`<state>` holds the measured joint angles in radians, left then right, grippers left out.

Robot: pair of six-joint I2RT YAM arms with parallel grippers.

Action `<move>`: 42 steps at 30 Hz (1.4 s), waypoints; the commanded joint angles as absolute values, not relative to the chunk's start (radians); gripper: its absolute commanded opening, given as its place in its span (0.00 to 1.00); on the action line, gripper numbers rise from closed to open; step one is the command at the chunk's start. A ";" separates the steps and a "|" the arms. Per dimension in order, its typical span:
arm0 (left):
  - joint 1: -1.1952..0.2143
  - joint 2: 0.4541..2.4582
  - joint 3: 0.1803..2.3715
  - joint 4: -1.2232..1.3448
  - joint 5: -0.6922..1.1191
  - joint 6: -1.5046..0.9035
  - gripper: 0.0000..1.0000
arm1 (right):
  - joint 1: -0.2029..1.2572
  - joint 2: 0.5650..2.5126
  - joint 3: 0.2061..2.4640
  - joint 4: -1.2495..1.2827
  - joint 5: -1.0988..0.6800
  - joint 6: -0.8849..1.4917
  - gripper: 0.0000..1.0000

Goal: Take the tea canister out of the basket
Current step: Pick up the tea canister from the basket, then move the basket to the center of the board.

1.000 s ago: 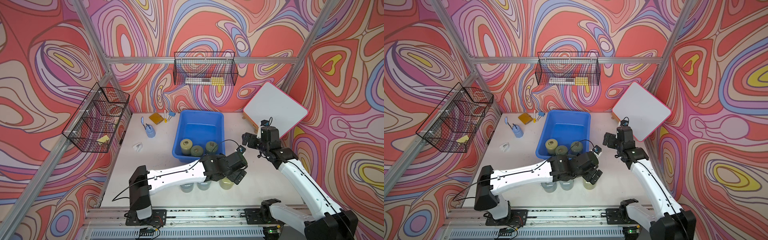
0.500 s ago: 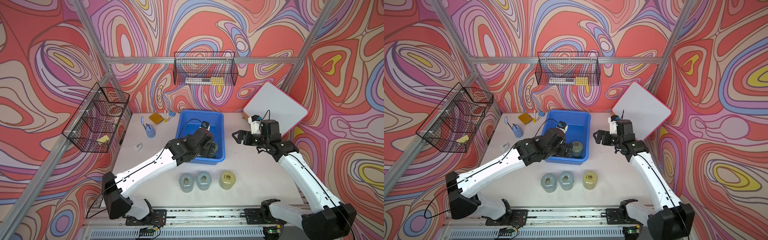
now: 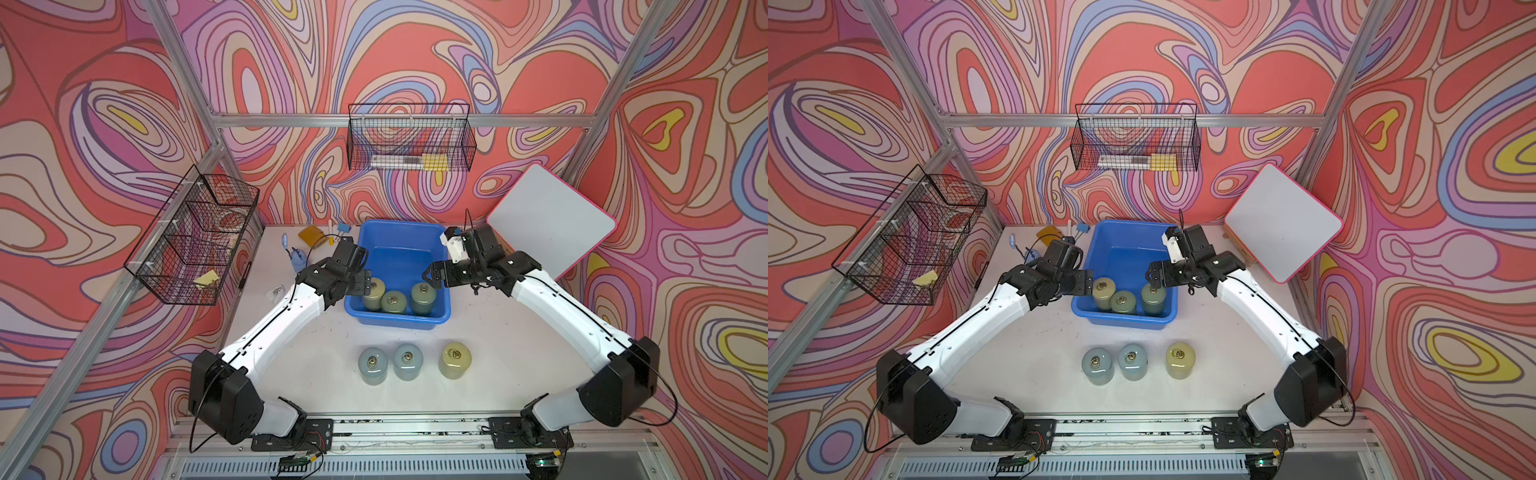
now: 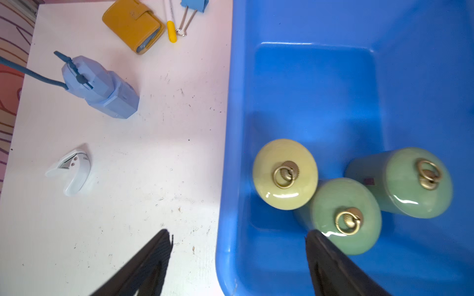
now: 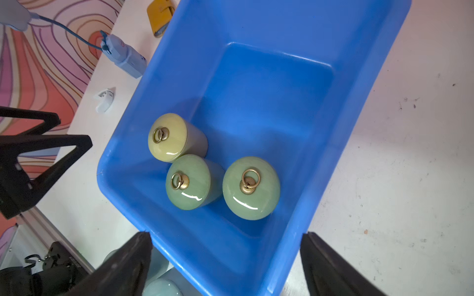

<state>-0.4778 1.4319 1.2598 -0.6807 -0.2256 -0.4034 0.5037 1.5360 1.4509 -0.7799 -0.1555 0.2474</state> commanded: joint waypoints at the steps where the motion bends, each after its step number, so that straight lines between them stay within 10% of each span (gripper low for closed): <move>1: -0.452 1.479 1.255 -0.652 -0.181 -0.385 0.79 | 0.553 1.614 1.542 -0.913 -0.025 0.220 0.92; 16: -0.392 1.650 1.279 -0.600 -0.136 -0.394 0.52 | 0.624 1.851 1.756 -1.147 0.115 0.273 0.92; 28: -0.381 1.697 1.286 -0.547 -0.088 -0.424 0.08 | 0.627 1.924 1.789 -1.170 0.141 0.286 0.91; 42: -0.351 1.774 1.343 -0.520 -0.073 -0.422 0.02 | 0.586 2.094 1.975 -1.213 0.151 0.293 0.92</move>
